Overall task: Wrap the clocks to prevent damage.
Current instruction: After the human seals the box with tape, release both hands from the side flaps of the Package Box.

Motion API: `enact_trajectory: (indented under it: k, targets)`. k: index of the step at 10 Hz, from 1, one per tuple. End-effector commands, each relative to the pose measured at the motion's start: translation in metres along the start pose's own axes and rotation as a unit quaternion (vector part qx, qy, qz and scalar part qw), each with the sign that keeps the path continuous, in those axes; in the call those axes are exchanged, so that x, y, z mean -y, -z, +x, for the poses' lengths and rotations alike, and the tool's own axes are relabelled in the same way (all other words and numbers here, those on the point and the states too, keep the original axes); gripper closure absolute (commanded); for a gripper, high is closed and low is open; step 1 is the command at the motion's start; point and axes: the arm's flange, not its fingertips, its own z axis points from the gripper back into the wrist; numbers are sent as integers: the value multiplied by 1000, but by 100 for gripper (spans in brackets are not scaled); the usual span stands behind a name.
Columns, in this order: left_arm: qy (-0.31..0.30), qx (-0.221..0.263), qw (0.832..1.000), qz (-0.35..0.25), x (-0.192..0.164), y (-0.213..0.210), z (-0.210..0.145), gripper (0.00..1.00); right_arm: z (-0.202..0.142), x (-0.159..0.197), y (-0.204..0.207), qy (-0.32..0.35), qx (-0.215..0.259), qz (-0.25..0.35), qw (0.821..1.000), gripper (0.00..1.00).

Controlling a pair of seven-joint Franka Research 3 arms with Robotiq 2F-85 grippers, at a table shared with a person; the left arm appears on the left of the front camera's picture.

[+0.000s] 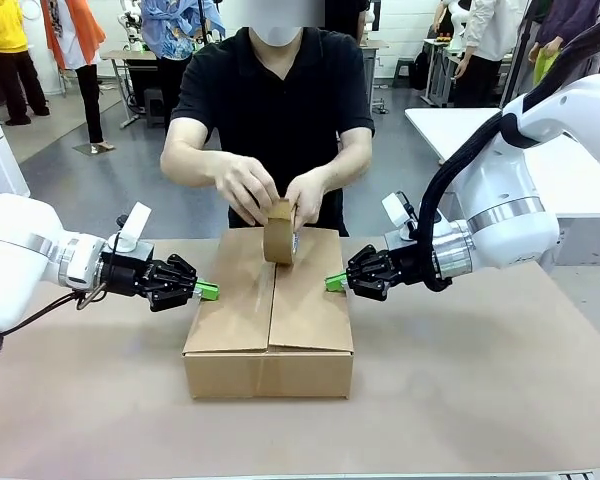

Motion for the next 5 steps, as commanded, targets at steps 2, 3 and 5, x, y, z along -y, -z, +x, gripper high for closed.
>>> enact_trajectory:
  k: [2, 3, 5]
  targets:
    - [-1, -3, 1000, 1, 0, 1, -2, 100, -3, -1, 2, 3, -3, 0, 1000, 99]
    - [-1, -3, 1000, 1, 0, 1, -2, 100, -3, -1, 2, 3, -3, 0, 1000, 99]
    - [-1, -3, 1000, 1, 0, 1, -2, 100, -3, -1, 2, 3, -3, 0, 1000, 99]
